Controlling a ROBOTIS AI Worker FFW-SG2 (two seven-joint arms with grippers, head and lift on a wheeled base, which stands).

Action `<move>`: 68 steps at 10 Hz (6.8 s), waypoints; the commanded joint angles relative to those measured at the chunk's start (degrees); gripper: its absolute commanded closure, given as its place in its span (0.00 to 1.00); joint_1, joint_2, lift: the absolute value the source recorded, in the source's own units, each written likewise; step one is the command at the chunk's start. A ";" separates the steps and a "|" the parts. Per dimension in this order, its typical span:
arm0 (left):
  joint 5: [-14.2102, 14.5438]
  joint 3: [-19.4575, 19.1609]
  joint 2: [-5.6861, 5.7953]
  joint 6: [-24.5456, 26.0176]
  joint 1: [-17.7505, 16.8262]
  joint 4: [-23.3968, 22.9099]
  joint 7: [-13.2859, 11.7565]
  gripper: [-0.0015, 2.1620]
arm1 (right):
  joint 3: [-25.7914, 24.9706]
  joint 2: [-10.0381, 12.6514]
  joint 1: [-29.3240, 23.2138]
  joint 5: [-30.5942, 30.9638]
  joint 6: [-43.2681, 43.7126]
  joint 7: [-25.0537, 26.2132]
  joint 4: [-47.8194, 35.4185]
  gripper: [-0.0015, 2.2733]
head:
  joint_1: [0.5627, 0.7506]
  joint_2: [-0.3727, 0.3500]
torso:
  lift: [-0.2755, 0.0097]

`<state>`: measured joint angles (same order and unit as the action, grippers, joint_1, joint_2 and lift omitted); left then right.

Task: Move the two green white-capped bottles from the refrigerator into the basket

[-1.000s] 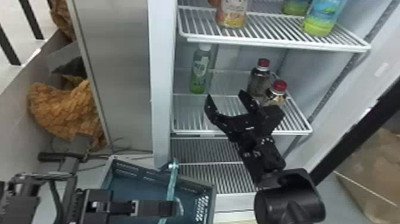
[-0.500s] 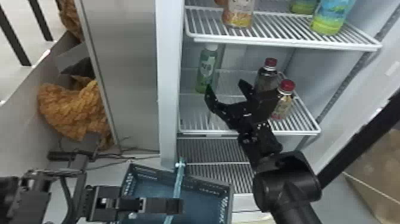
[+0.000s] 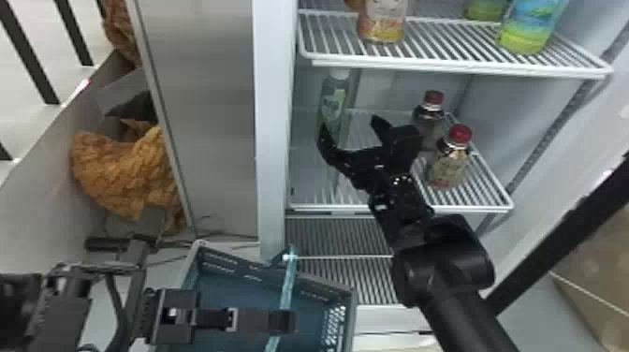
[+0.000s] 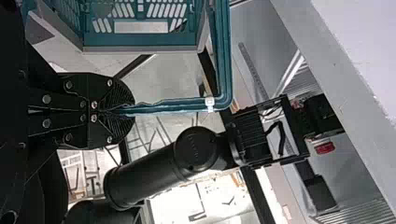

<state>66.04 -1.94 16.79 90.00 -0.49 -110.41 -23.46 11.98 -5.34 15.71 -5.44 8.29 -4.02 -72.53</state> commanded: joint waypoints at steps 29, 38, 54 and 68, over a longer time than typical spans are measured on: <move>1.14 1.49 0.00 0.03 -1.06 2.06 0.00 0.54 | 3.33 -0.90 -2.06 -6.67 -2.38 2.70 -4.32 0.44 | 0.70 0.39 | 0.04; 1.60 0.91 0.00 0.03 -0.22 1.92 -0.18 0.54 | -3.53 -2.22 -19.78 -5.07 -17.01 -2.74 -32.72 0.44 | 0.70 0.33 | 0.04; 0.91 0.57 0.09 0.03 0.63 1.49 -0.18 0.54 | -20.44 -1.51 -54.66 -9.98 -58.49 -20.32 -78.15 0.42 | 0.70 0.24 | 0.04; 0.68 0.34 0.18 0.03 0.63 1.49 -0.09 0.54 | -14.72 -4.33 -44.53 -13.64 -73.96 -28.67 -65.35 0.11 | 0.70 0.40 | 0.04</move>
<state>66.74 -1.58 16.96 90.00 0.14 -108.91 -23.56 -2.27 -9.80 -28.65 -19.97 -66.79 -32.64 -137.38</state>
